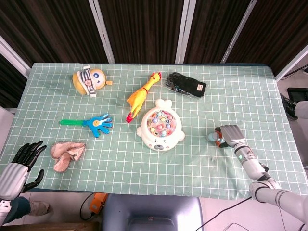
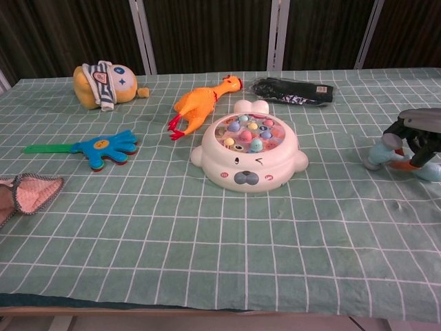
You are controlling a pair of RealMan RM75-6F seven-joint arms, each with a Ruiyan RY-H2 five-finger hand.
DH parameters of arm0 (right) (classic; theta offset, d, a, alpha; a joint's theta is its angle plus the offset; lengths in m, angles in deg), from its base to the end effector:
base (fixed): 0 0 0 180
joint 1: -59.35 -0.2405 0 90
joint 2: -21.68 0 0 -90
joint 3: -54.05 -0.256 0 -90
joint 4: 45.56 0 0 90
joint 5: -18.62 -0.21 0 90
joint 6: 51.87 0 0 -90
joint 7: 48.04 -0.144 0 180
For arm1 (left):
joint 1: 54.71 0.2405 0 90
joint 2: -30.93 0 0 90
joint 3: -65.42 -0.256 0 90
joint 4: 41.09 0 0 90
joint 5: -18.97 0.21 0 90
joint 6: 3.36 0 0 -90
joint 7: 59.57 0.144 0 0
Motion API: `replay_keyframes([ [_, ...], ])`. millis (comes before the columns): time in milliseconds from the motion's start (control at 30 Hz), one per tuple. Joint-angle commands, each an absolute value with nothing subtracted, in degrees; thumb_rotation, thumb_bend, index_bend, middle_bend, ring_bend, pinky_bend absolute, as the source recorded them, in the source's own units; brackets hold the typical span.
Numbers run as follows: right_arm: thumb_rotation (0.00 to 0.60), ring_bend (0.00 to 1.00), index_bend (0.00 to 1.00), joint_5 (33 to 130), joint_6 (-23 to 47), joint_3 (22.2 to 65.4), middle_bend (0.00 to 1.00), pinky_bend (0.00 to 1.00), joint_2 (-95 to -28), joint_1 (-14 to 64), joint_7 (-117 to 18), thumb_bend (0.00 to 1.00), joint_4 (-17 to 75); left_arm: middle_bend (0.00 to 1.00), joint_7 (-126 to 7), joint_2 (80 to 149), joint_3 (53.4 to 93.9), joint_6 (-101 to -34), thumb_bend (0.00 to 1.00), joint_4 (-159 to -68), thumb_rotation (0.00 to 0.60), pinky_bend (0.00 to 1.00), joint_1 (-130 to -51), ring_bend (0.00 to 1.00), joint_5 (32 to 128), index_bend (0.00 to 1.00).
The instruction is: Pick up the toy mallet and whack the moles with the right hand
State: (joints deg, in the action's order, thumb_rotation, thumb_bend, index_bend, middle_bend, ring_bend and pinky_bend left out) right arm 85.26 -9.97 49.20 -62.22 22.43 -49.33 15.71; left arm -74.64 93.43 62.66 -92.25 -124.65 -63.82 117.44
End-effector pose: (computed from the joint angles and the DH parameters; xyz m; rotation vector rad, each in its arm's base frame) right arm -0.3066 -0.3679 0.0375 1.7064 -1.1115 0.5764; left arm -0.3063 0.1827 0.1645 -1.6167 -0.8837 -1.0899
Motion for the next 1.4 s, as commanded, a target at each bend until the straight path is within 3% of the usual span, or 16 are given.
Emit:
replay_keyframes([
  [33,0.600,0.73,0.75,85.0,-9.6,48.9,0.68,0.69,-62.1,22.6,-48.4,0.49,15.9,0.00,-74.7,93.4,62.7,-92.2,0.51,-124.6,0.600,0.00,-63.8,0.00,117.4,0.00],
  [733,0.600,0.72,0.69,82.3,-10.5,47.7,0.64,0.69,-63.0,23.3,-44.6,0.46,14.4,0.00,-74.5,93.5,62.5,-91.7,0.52,-124.7,0.600,0.00,-64.1,0.00,117.4,0.00],
  [1400,0.600,0.69,0.51,81.4,-11.0,46.5,0.52,0.68,-63.5,23.7,-44.1,0.44,12.3,0.00,-74.0,93.6,62.5,-90.9,0.52,-125.0,0.600,0.00,-64.4,0.00,116.9,0.00],
])
